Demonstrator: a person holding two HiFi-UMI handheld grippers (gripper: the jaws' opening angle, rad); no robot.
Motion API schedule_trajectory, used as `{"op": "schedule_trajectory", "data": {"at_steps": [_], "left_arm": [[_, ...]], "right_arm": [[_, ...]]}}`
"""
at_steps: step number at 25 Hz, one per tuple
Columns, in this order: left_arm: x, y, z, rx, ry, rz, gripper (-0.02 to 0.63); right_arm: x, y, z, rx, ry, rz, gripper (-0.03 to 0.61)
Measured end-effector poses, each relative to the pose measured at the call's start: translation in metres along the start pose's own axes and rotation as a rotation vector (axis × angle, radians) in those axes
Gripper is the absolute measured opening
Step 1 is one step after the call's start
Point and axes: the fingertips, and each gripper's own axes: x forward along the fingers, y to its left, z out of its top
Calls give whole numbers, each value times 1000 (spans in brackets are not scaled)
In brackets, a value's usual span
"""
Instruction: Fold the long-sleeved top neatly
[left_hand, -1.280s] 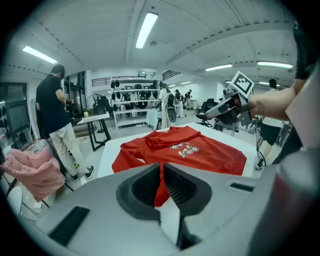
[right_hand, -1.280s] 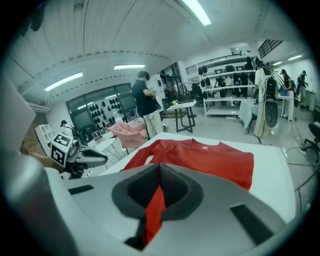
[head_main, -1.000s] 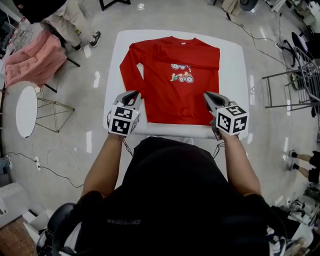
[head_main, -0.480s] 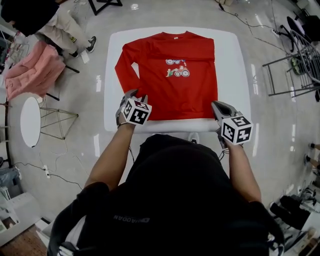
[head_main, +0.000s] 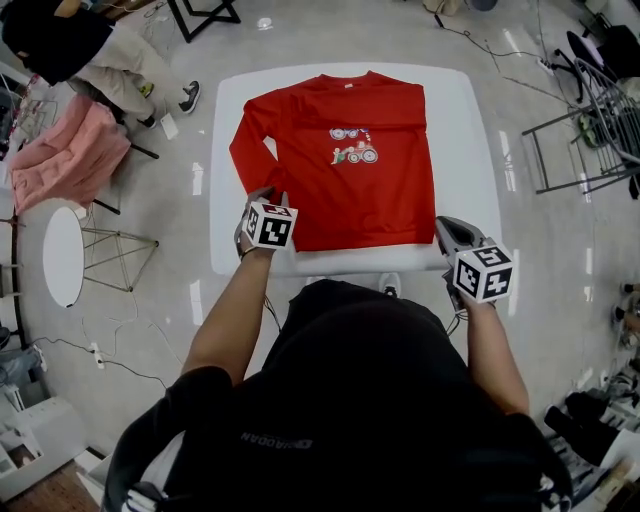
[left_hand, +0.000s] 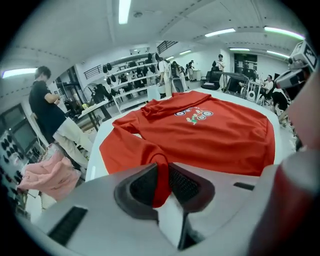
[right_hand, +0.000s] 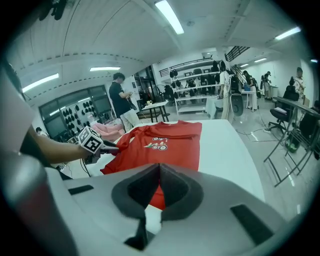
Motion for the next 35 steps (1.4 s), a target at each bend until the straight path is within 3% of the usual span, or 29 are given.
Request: {"op": "schedule_trajectory", "data": {"at_steps": [2,6,13,20,24,28,35], "left_arm": [[-10,8,-1,-48,-27,8,46],[-37,41,-1,-145,-94,47,32],[-95,150,2,-314,-197,186,29],[-148,251,15,-327,-269,294,25],[-160,294,36,-341,-304,257,23],[-162,322,61,-303,-304,213,21],[-158,298,95,-263,-326,75,21]], "right_arm": [[3,2,2,-7,2,5,5],[15,12,10,-27,3,39,5],[41,41,34,-69,-3,115,5],[56,61,54,-135,-10,133,5],[60,66,61,-117,-20,135,6],[60,65,67,-83,-35,109,5],[54,67,66,-40,-47,55,5]]}}
